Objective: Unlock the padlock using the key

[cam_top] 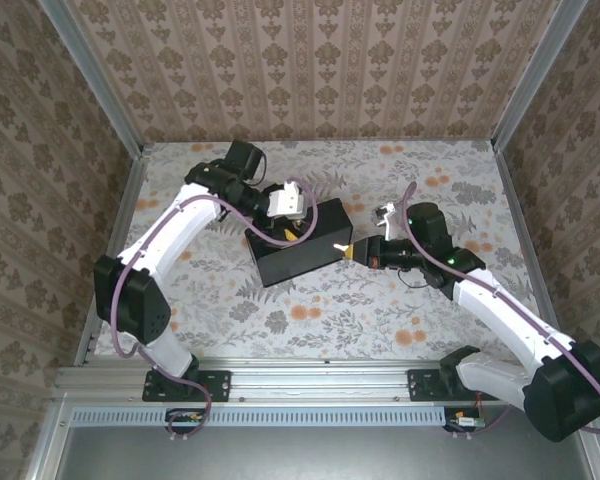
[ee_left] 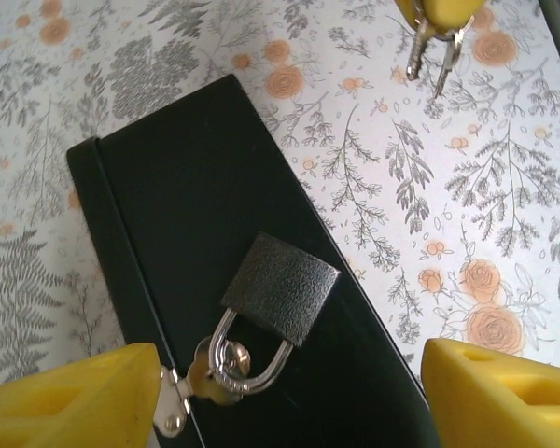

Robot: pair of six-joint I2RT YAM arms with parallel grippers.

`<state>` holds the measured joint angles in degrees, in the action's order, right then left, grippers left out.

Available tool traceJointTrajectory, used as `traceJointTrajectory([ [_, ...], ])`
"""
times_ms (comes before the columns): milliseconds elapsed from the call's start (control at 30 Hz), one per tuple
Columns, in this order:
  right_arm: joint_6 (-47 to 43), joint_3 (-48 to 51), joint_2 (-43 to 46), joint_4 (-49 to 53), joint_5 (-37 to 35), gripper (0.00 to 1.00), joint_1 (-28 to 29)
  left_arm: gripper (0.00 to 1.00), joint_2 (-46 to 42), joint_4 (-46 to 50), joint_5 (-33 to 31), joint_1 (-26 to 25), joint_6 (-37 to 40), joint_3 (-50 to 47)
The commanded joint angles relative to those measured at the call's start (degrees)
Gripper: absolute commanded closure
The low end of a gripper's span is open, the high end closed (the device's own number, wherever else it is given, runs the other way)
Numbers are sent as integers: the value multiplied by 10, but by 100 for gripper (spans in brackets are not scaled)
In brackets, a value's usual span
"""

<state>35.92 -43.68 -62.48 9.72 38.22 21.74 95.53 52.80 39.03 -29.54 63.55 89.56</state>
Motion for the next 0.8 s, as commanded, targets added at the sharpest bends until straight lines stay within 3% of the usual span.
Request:
traceJointTrajectory([
  [0, -17, -21, -9, 13, 17, 96, -4, 26, 24, 19, 41, -2, 87, 21],
  [767, -33, -54, -66, 21, 22, 96, -6, 34, 184, 168, 71, -9, 167, 182],
])
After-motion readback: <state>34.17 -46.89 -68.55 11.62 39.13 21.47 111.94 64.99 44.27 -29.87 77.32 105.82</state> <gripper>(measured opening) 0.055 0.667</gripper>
